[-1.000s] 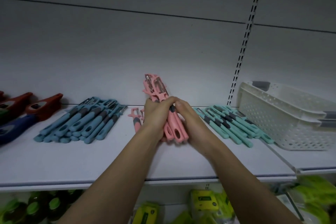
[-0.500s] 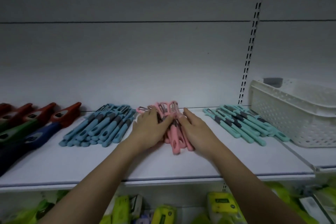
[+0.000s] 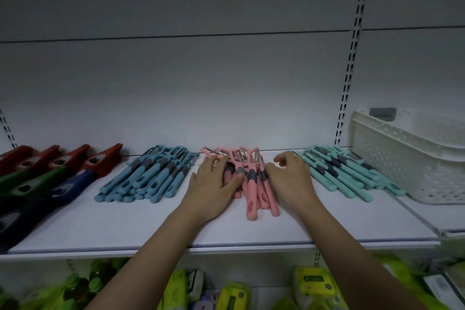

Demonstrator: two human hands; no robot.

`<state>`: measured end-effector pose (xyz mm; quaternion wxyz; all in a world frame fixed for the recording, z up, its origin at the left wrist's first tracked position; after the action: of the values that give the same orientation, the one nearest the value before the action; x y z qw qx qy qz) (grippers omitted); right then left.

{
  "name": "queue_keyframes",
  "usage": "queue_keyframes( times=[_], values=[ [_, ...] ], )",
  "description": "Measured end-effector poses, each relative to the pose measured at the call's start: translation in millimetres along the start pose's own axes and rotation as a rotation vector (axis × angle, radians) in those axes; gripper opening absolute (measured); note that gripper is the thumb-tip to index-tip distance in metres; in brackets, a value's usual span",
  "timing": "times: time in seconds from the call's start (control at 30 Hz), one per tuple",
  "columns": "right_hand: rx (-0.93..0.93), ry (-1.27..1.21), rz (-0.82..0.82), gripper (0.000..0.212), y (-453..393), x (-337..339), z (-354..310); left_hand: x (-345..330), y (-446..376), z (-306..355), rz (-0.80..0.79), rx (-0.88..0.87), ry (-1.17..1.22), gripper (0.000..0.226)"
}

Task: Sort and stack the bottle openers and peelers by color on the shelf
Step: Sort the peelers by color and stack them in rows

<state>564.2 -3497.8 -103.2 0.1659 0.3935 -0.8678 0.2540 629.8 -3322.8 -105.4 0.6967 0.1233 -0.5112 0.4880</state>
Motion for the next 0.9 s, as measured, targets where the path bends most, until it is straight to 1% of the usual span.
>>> queue_keyframes(
  times=[0.1,0.2,0.3,0.37,0.43,0.5,0.57,0.63,0.73,0.9],
  values=[
    [0.073,0.120,0.009,0.041,8,3,-12,-3,1,2,-0.035,-0.007,-0.021,0.055],
    [0.126,0.184,-0.119,0.056,18,-10,-20,-9,0,2,-0.067,-0.014,-0.030,0.060],
    [0.151,0.229,-0.210,0.063,24,-19,-25,-13,-1,1,-0.089,-0.039,-0.024,0.071],
    [0.146,0.233,-0.281,0.069,25,-20,-27,-16,-2,2,-0.110,-0.047,-0.058,0.064],
    [0.093,0.187,-0.374,0.067,22,-22,-29,-15,-2,5,-0.115,-0.055,-0.007,0.052],
    [0.036,0.221,-0.437,0.062,18,-24,-32,-9,-3,7,-0.096,-0.035,0.129,0.041],
    [0.002,0.333,-0.470,0.063,17,-30,-37,-6,-3,4,-0.089,0.000,0.187,0.041],
    [-0.004,0.399,-0.481,0.062,19,-38,-43,-6,-4,2,-0.083,0.005,0.186,0.043],
    [0.009,0.390,-0.479,0.058,20,-48,-49,-9,-5,-2,-0.079,-0.008,0.196,0.041],
    [0.075,0.363,-0.486,0.060,17,-44,-57,-9,-6,-4,-0.062,-0.028,0.234,0.045]
  ],
)
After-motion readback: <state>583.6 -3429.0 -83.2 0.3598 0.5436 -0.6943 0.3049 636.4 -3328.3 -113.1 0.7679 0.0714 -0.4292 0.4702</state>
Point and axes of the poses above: each hand's wrist, its own y-axis away from the middle knuckle, its own x-axis out of the back of the hand, z = x × y, the point moved 9 cm from there along -y, towards the middle knuckle
